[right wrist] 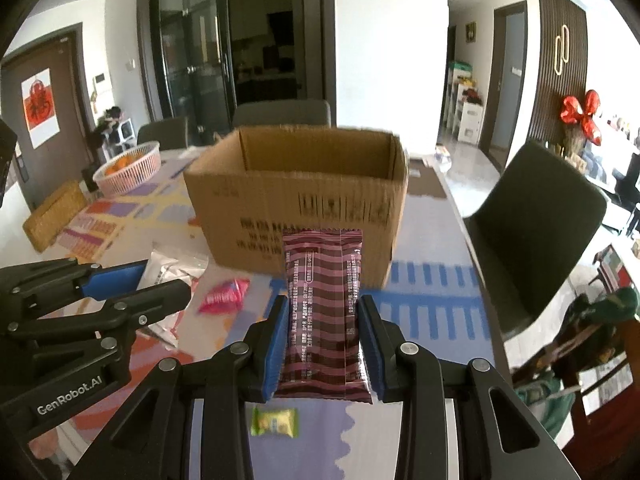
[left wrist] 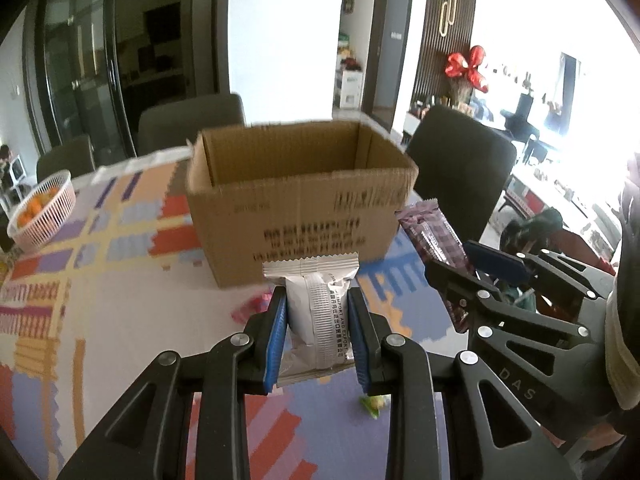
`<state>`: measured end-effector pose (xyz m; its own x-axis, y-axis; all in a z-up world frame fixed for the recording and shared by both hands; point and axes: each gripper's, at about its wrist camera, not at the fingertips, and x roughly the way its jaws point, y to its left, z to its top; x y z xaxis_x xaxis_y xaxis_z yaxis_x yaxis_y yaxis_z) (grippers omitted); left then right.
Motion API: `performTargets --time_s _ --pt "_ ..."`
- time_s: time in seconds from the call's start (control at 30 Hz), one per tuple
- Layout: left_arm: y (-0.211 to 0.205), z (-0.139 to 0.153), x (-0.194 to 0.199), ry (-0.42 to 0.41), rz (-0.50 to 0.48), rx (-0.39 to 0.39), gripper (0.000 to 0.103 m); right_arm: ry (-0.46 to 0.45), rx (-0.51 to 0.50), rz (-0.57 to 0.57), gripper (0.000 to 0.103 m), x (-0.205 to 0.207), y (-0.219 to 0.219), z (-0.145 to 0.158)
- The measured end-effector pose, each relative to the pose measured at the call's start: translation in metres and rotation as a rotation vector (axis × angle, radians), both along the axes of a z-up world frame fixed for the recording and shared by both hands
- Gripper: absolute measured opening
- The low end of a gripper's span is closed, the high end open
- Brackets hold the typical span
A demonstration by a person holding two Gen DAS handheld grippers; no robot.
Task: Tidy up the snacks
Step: 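Lift and carry the pastry packet and striped bar over the box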
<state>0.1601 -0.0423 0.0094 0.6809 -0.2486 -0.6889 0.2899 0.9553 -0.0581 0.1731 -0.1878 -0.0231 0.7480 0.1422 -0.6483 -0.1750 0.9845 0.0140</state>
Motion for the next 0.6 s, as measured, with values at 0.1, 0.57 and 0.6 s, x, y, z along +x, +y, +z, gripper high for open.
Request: performTargets --time_s 0.1,0.57,0.6 --pt "0.001 0.013 0.006 -0.039 0.003 0.004 0.03 -0.031 0.009 -0.001 0.036 0.005 0.001 0.012" --pt "0.017 0.057 0.05 -0.132 0.021 -0.002 0.03 -0.152 0.016 0.005 0.036 0.043 0.013 0.061" --pt "0.019 0.058 0.053 -0.132 0.024 0.0 0.03 -0.156 0.014 0.007 0.036 0.046 0.014 0.063"
